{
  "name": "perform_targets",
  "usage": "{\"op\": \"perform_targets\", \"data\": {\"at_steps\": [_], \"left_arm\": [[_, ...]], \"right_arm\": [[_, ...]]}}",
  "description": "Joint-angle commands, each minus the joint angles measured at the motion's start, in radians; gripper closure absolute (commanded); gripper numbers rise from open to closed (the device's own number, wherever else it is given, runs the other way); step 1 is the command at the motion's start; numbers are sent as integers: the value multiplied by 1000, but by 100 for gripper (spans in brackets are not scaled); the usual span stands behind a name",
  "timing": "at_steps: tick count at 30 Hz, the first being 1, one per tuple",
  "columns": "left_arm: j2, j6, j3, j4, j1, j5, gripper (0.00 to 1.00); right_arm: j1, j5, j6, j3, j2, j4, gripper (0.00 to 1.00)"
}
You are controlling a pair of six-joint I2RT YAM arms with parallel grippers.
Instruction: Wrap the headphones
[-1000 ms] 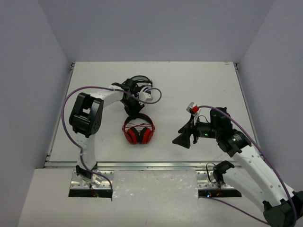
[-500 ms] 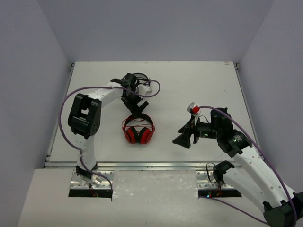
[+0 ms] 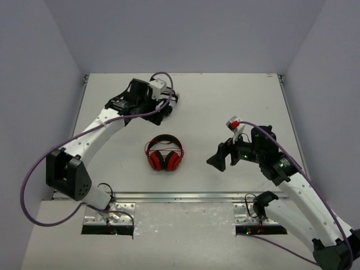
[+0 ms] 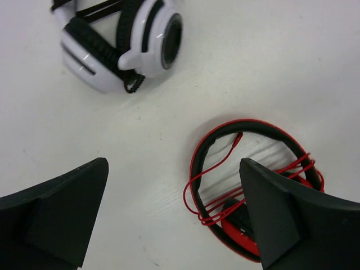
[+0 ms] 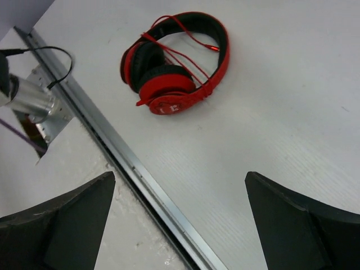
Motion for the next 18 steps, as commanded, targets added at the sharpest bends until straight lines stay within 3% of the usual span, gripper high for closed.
{"op": "perform_targets", "data": {"at_steps": [1,3,5,7,11,15,18], "left_arm": [[-192,-370,-122,152,-5,-359,0],[-339,-498,-241,175,-3,-587,0],[-476,-588,-307,130,-2,-722,0],[-594,-690,-375,38,-2,-858,0],[-797,-685,-512,45,-2,-898,0],[-996,-645,-624,134,-2,-889,0],[-1032,-619,-645,177,0,-877,0]], "right_arm": [[1,239,60,92,-20,-67,1],[1,471,94,141,-25,-156,1],[1,655,105,184,-29,-243,1],[1,757,99,202,-38,-286,1],[1,885,57,186,-92,-345,1],[1,859,54,135,-149,-319,1],[1,865,60,110,-157,-308,1]]}}
